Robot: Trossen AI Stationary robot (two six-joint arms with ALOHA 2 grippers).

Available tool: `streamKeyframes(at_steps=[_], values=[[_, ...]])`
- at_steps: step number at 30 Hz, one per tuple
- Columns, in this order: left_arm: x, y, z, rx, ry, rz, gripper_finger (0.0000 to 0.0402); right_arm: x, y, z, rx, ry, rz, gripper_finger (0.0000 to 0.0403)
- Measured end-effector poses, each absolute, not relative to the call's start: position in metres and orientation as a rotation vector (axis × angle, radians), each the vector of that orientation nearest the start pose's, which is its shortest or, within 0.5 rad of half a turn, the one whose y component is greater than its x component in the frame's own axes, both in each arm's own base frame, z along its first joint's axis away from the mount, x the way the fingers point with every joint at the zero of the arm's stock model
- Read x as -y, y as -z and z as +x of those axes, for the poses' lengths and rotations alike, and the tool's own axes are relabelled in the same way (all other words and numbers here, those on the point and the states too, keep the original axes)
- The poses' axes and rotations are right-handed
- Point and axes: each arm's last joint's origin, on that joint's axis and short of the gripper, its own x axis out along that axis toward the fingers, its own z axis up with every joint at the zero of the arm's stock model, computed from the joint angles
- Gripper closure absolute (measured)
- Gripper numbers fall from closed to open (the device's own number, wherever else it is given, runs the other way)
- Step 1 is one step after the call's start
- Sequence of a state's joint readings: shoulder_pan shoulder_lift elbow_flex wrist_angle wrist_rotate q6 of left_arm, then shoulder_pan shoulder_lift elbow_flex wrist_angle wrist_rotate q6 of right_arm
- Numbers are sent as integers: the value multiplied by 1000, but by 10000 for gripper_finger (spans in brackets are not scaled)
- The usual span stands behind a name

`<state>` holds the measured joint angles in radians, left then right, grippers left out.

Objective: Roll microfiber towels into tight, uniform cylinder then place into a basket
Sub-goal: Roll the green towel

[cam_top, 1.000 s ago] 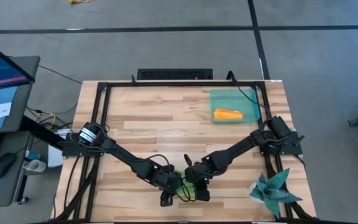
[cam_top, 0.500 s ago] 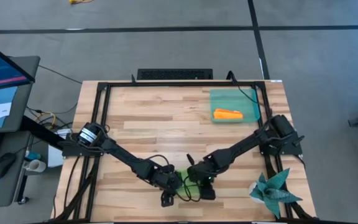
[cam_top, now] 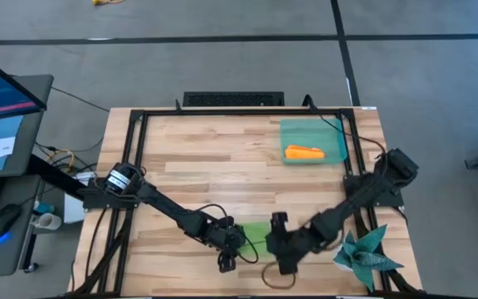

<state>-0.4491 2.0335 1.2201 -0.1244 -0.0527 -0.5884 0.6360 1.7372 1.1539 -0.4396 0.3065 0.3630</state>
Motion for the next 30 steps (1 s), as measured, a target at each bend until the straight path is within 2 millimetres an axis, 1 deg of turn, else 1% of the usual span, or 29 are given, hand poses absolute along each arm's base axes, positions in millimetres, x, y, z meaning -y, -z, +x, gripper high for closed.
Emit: streamKeyframes(at_steps=[2,4,6,8,12,16,24,30], values=[[174,-125,368,-982,82,-308,275,-215,-190,284,-888,-138,-152,184],[171,-125,370,-980,74,-313,274,-227,-182,281,-869,-148,-173,184],[167,-125,371,-981,64,-316,275,-235,-176,279,-858,-162,-196,183],[164,-125,372,-981,59,-318,275,-238,-169,278,-866,-163,-217,184],[158,-125,374,-987,55,-323,274,-238,-156,281,-873,-103,-263,189],[156,-125,375,-992,51,-324,274,-231,-146,286,-904,-62,-288,193],[156,-125,375,-992,53,-322,274,-225,-124,294,-972,-40,-272,199],[156,-125,374,-992,53,-322,274,-221,-121,297,-994,-35,-255,207]])
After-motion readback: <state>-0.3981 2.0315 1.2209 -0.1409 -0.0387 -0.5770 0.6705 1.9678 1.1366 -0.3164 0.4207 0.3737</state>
